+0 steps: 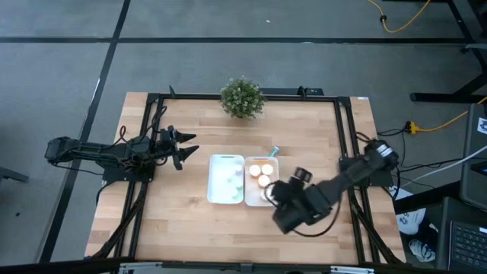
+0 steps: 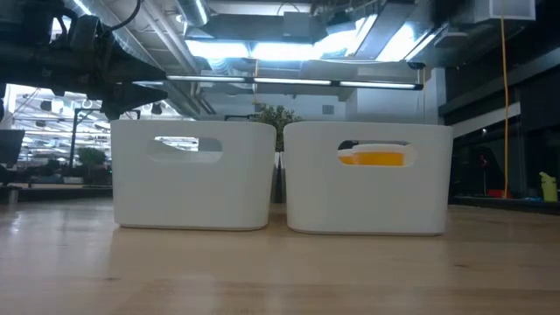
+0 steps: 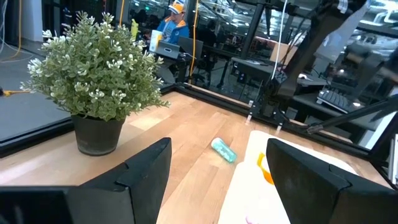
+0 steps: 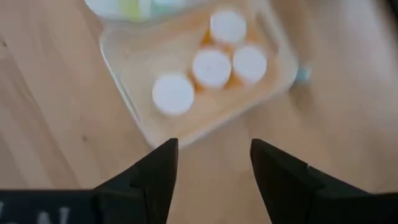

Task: Pick and place medicine bottles into bin by pill shape (circle, oval)
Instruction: Put the blue tablet bottle into the left white bin

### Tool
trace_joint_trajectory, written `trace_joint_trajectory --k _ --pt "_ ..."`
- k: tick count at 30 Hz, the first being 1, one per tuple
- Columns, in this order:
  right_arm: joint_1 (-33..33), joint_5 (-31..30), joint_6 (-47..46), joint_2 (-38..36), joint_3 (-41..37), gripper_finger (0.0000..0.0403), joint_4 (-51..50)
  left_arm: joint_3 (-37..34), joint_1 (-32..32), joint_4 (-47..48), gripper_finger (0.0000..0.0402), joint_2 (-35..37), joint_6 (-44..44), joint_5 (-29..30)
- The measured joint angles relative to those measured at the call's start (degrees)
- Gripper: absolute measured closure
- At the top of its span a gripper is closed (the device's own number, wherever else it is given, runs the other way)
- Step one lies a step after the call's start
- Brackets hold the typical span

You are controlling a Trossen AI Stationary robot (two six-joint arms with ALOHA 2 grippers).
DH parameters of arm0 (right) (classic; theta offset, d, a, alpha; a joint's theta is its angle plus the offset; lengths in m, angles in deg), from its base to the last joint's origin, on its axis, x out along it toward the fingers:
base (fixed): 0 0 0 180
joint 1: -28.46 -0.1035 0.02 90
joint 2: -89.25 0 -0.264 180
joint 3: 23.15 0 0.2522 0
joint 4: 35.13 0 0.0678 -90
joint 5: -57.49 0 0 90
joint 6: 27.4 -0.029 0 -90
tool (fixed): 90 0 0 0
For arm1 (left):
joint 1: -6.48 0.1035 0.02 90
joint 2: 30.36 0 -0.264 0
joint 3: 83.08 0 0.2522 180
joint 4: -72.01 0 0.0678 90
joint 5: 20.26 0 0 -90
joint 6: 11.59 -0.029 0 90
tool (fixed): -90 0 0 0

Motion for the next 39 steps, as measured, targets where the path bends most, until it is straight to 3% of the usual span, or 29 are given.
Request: trace_joint_trajectory --k 5,10,15,22,30,39 --pt "-3.66 0.48 -11.53 -9.27 -19.06 0.0197 11.86 0.00 0.00 0.07 0.0147 0.00 -0.02 -0.02" --pt "-3.60 -2.36 -13.90 -20.78 -35.91 0.0197 24.34 -0.02 0.00 0.07 0.0147 -0.02 -0.02 -0.01" --pt "2.04 -3.82 -7.82 -31.91 -50.24 0.0197 34.82 0.00 0.00 0.07 0.0147 -0.01 -0.02 -0.01" --pt "16.29 -0.94 7.50 -43.24 -64.72 0.0197 49.05 -0.02 0.00 0.07 0.0147 -0.02 -0.02 -0.02" --pt "37.50 9.41 27.46 -49.39 -73.74 0.0197 64.88 -0.01 0.00 0.07 0.0147 -0.02 -0.02 -0.02" --pt "58.21 32.56 48.80 -43.61 -74.42 0.0198 77.26 0.00 0.00 0.07 0.0147 0.00 0.00 0.00"
